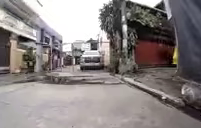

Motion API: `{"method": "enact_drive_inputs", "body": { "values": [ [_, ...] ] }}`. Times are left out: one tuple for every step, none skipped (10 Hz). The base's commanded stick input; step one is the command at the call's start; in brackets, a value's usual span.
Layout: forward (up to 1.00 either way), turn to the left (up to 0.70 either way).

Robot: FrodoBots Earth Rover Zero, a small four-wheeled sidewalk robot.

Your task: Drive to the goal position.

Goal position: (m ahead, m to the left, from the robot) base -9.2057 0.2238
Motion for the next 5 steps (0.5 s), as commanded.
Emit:
{"method": "enact_drive_inputs", "body": {
  "values": [
    [1.00,0.27],
    [1.00,0.27],
    [1.00,0.27],
    [1.00,0.27],
    [1.00,0.27]
  ]
}}
